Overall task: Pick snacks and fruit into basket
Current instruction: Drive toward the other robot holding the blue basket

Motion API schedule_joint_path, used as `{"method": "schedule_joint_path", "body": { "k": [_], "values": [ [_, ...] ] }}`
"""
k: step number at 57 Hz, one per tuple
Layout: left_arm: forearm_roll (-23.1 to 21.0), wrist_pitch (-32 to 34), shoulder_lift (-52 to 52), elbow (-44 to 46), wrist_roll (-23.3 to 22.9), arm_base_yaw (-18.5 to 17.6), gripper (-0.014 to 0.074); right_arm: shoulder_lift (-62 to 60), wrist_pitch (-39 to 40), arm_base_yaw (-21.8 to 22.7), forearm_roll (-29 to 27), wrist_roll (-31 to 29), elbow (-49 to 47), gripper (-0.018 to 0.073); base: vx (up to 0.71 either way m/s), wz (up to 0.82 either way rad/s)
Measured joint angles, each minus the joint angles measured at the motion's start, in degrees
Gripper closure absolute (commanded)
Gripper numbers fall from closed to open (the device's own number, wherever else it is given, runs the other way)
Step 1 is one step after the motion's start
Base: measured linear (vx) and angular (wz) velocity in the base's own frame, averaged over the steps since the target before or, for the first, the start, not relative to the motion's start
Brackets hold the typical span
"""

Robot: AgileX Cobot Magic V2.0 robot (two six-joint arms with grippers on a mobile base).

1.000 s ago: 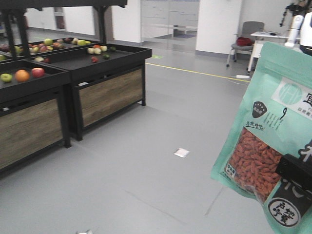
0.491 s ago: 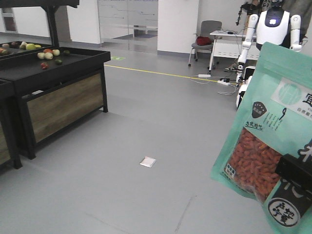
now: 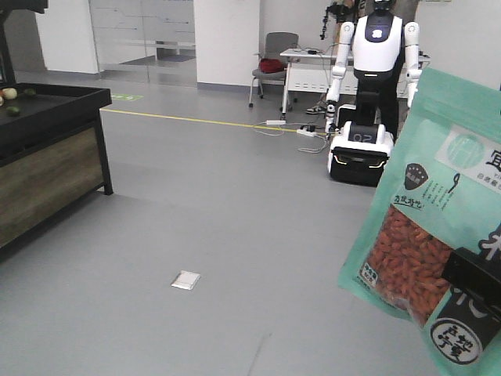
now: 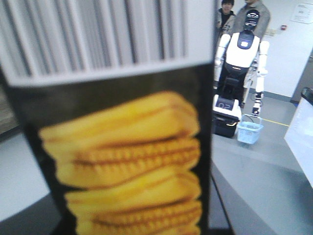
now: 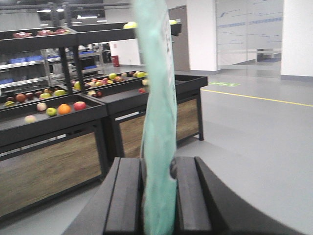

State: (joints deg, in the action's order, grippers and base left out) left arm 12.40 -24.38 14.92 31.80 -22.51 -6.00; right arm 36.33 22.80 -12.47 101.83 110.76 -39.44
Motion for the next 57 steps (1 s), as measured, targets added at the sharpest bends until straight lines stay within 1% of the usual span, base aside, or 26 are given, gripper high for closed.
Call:
{"method": "schedule_joint_path", "body": {
  "k": [38, 57],
  "values": [
    [0.00, 0.00, 0.00, 0.00, 0.00, 0.00, 0.0594, 0.00, 0.00, 0.00, 0.00, 0.00, 0.00, 0.0568, 0.34, -0.24],
    [0.00, 0.00, 0.00, 0.00, 0.00, 0.00, 0.0594, 0.00, 0.05, 0.00, 0.00, 0.00, 0.00, 0.0568, 0.39, -0.10]
  ]
}}
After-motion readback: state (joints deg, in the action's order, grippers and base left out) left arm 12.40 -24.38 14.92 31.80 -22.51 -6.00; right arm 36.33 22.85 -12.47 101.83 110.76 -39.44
